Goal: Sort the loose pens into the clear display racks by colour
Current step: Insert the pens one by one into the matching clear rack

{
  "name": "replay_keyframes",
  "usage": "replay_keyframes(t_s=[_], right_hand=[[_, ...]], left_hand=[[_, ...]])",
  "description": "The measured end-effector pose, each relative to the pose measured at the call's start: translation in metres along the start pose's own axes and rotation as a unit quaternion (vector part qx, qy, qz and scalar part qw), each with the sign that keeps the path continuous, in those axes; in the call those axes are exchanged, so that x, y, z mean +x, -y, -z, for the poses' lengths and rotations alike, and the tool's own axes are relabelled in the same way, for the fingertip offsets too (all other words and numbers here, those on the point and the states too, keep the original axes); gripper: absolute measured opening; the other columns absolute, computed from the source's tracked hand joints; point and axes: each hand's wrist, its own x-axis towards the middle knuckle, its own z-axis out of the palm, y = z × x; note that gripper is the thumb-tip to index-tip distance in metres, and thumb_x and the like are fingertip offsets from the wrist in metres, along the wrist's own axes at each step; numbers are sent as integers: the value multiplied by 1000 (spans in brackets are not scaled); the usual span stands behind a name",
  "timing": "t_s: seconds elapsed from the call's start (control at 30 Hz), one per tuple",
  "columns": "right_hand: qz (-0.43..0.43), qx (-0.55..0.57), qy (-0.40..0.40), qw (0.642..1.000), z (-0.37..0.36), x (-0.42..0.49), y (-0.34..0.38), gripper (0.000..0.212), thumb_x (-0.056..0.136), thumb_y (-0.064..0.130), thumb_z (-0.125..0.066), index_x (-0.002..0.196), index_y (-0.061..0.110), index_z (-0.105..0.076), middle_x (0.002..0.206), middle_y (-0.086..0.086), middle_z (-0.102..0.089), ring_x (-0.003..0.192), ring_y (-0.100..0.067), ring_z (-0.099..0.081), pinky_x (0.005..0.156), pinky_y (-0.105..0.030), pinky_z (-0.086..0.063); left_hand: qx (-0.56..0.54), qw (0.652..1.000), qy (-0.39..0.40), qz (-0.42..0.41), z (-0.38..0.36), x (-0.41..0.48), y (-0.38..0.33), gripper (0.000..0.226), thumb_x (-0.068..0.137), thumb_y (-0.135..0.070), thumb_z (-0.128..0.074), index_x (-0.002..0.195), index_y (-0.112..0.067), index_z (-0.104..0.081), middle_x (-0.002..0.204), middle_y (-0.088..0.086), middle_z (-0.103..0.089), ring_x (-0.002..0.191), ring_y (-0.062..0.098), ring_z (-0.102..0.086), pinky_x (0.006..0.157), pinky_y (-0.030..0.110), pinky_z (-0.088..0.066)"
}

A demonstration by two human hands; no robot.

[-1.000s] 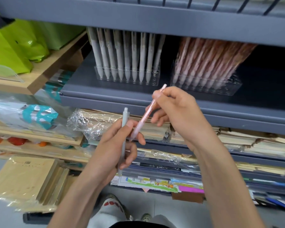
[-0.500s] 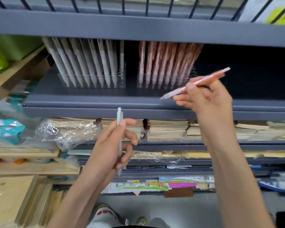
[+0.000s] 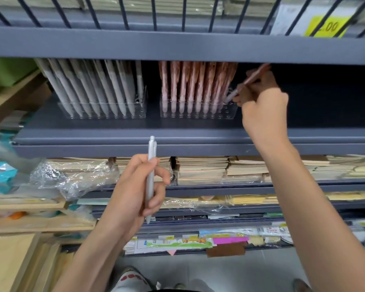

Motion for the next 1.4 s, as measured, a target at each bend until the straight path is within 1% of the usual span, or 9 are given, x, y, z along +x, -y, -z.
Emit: replay_keyframes(t_s=[0.23,0.53,0.67,0.73,0.83,0.93,1.07,1.23,1.4], right_hand=[[29,-251,99,963,-14,18,5,19,98,24,-47,107,8,-51,102,-20,-65,96,-42,-54,70,-33,-32],[8,-295,146,944,-16,29,16,23,99,23,-47,109,3,-54,108,-24,-63,100,-43,-56,70,-32,-33],[-41,-236,132,962,-13,22,13,34,96,30,-56,120,7,-54,112,-13,-67,110,-35,-54,78,-31,-38],[-75,-164,51,982,-6,8,14,45,92,32,-61,131,13,-52,102,-3,-70,101,-25,-58,83,-26,-42],[-70,7,-41,997,-2,-24,31,21,88,28,-60,107,25,-67,78,6,-69,76,-12,-63,70,-25,-47],[-87,149,153,973,-13,-55,57,8,88,31,-66,84,29,-73,67,5,-70,52,3,-56,56,-19,-44],[-80,196,354,911,-36,-73,77,12,85,23,-73,96,17,-76,64,1,-67,43,1,-51,44,-6,-36],[-115,239,320,910,-53,-70,83,6,90,18,-67,85,17,-69,79,-3,-71,46,-13,-51,41,-24,-39],[-153,291,284,901,-71,-78,98,10,88,25,-70,86,16,-68,78,-7,-70,45,-13,-53,40,-25,-42]], left_hand=[[32,997,-58,-27,2,4,4,33,83,-40,-60,109,-21,-72,73,5,-62,42,10,-35,36,19,-30],[-10,994,-88,-63,11,9,7,37,98,-6,-39,113,-10,-72,76,-1,-58,52,11,-41,44,22,-35],[17,991,-92,-94,15,9,5,23,96,-13,-57,98,-21,-79,87,4,-70,63,13,-55,58,24,-50],[27,989,-89,-111,18,8,4,18,88,-20,-63,101,-20,-76,101,6,-75,69,14,-60,65,23,-54],[47,988,-89,-115,24,7,4,19,86,-23,-66,102,-22,-76,107,8,-76,74,13,-63,68,22,-54],[53,987,-97,-120,31,8,3,17,86,-24,-73,102,-24,-78,95,8,-75,73,16,-62,66,23,-53],[69,983,-95,-140,41,13,-2,21,82,-27,-75,103,-27,-79,76,4,-70,71,18,-61,64,23,-51],[101,979,-67,-165,54,18,-11,23,86,-27,-72,109,-27,-77,83,3,-72,71,17,-64,63,22,-51],[106,972,-79,-195,63,25,-22,22,87,-15,-69,103,-27,-78,82,3,-73,68,16,-65,60,23,-51]])
